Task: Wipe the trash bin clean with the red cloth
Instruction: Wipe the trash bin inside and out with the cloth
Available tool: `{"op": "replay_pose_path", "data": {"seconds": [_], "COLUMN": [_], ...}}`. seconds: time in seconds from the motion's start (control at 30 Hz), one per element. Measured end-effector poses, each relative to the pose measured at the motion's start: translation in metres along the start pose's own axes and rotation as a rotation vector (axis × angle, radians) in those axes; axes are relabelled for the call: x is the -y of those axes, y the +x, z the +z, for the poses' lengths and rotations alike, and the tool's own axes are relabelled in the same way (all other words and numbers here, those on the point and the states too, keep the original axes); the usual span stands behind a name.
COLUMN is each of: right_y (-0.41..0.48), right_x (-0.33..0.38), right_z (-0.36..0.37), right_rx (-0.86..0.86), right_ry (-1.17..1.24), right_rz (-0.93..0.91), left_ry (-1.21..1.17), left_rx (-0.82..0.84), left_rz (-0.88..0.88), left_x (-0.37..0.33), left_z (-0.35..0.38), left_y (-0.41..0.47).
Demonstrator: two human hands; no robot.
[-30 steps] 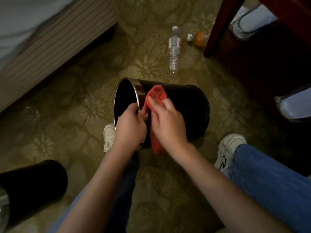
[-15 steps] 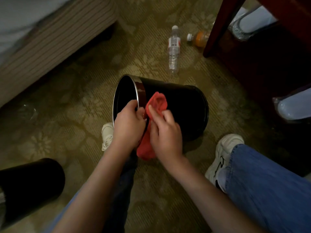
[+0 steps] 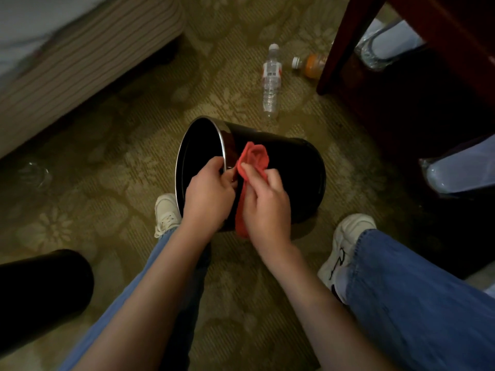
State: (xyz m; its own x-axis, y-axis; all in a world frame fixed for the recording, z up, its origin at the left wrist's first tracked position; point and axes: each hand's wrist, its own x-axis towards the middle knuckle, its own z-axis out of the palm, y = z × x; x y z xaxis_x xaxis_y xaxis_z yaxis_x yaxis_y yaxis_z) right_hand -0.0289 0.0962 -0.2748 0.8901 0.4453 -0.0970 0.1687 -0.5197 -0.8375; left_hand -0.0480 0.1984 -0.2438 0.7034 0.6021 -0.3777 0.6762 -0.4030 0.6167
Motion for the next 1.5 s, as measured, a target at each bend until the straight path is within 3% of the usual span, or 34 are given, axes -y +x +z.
{"op": "replay_pose_path", "data": {"seconds": [0.27, 0.43, 0.63, 0.77, 0.97, 1.23, 1.5], "right_y": [0.063, 0.016, -0.033, 0.004, 0.061, -0.019, 0.061], "right_x": [0.012, -0.005, -0.007, 0.005, 0.012, -0.007, 0.011], "right_z": [-0.002, 0.000, 0.014, 0.012, 0.001, 0.011, 0.005], "right_rx": [0.095, 0.015, 0.051, -0.016, 0.053, 0.020, 0.033], "right_ry": [-0.124, -0.053, -0.044, -0.039, -0.169, -0.015, -0.127], "right_rz": [0.038, 0.010, -0.010, 0.003, -0.003, -0.025, 0.019], "left_ry": [0.052, 0.013, 0.067, 0.060, 0.046, -0.045, 0.030], "left_rx": [-0.002, 0.048, -0.047, -0.020, 0.019, 0.027, 0.017], "left_rz": [0.024, 0.005, -0.035, -0.008, 0.043, -0.024, 0.035], "left_x": [0.000, 0.002, 0.006, 0.006, -0.002, 0.005, -0.002], "left_z": [-0.005, -0.004, -0.010, -0.009, -0.007, -0.008, -0.008], "left_y": [0.003, -0.003, 0.001, 0.001, 0.005, 0.004, 0.007]}}
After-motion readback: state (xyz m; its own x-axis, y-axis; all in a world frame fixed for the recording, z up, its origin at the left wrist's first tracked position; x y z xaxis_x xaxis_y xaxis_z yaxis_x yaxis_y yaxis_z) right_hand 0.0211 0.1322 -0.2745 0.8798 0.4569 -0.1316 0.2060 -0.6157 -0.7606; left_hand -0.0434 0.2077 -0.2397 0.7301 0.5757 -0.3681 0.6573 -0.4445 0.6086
